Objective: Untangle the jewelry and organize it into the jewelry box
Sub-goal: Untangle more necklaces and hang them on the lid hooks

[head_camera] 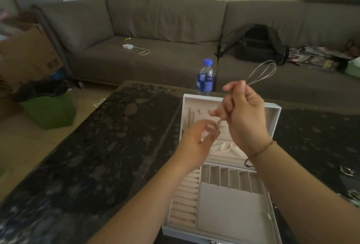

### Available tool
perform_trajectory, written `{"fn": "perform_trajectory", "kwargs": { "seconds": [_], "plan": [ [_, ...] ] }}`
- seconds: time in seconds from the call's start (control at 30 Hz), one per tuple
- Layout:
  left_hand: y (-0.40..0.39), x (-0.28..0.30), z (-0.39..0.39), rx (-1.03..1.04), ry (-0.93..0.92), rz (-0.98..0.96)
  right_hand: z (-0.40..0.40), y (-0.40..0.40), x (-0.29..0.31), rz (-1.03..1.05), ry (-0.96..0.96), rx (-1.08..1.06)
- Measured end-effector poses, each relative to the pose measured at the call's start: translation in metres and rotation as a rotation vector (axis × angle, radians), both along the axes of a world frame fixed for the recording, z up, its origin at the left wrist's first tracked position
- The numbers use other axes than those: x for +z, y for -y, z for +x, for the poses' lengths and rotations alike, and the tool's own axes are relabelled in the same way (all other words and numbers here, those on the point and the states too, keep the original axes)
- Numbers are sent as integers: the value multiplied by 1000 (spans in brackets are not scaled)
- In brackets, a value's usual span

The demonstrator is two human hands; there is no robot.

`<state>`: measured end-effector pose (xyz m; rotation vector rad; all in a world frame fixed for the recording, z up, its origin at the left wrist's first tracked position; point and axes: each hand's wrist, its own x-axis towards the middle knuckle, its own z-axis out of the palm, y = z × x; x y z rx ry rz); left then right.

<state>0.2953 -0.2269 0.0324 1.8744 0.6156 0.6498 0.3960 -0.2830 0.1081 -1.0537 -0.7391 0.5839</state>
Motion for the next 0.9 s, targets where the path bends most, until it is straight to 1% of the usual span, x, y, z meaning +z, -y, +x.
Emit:
{"fn": "perform_trajectory", "kwargs": {
  "seconds": [0.03,0.1,0.17,0.2,0.27,0.33,0.43,0.53,0.63,0.77,0.9],
  "plan": [
    [3,-4,-2,23,-88,89,1,-4,1,6,-22,8],
    [9,-11,-5,104,-278,355,3,-11,1,16,-57,20],
    [17,-16,-8,151,-416,578,3,-18,1,35,-79,30],
    [21,-18,-9,162,-479,648,4,-21,0,40,-82,39],
    [25,-20,-10,176,-581,718,2,-26,-2,38,-64,50],
    [27,-23,-12,165,-614,752,0,-29,-5,29,-3,35],
    [28,-30,-20,131,-569,735,-2,-32,-13,27,146,-25],
    [21,-38,-28,126,-423,684,2,-33,-20,65,270,-71],
    [13,-42,-31,114,-323,759,4,-35,-29,73,332,-99],
    [3,-43,-28,128,-218,754,-6,-38,-50,42,469,-99],
    [0,-44,-26,182,-88,649,-16,-42,-73,-17,467,-27]
  ]
}}
